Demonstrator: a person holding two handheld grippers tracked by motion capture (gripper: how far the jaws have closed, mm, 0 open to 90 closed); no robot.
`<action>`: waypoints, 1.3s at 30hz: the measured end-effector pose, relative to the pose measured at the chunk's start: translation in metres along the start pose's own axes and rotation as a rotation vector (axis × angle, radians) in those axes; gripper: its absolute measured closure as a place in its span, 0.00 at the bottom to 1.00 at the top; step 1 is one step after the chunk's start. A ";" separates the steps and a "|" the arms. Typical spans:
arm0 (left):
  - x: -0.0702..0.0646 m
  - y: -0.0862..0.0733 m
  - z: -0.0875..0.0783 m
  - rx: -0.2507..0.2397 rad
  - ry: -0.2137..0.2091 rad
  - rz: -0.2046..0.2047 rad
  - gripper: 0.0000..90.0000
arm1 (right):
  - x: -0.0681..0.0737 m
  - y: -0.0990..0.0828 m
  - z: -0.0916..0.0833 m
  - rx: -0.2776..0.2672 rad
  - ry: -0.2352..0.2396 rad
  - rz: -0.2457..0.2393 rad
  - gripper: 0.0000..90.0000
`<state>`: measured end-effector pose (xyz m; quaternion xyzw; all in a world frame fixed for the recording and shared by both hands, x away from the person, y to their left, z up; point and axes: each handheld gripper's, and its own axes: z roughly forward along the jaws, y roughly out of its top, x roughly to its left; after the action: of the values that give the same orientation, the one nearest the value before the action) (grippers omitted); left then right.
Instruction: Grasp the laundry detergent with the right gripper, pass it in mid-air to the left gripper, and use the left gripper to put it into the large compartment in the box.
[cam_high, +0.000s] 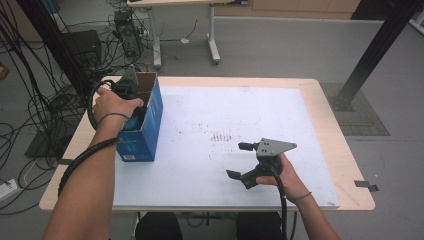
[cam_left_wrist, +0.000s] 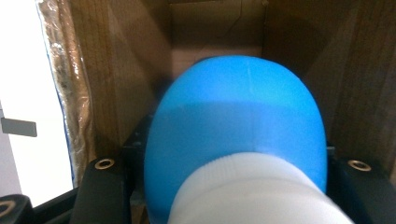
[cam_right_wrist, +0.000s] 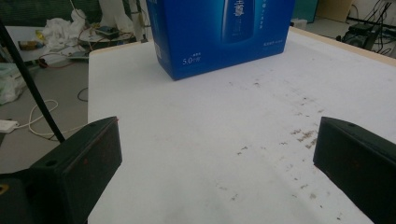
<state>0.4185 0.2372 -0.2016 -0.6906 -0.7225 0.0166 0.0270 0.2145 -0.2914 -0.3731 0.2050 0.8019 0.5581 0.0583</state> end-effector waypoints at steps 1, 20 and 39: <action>0.001 0.000 0.000 0.001 -0.002 -0.002 0.44 | 0.000 0.000 0.000 -0.002 0.000 0.000 0.01; 0.000 -0.001 0.000 -0.003 0.001 -0.004 0.44 | 0.000 0.000 -0.001 -0.003 -0.002 -0.002 0.01; -0.004 -0.003 -0.001 -0.011 0.016 0.002 0.43 | 0.003 0.002 0.001 0.011 -0.005 -0.016 0.01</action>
<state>0.4157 0.2328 -0.2009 -0.6915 -0.7218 0.0070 0.0289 0.2127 -0.2891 -0.3713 0.2002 0.8065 0.5526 0.0638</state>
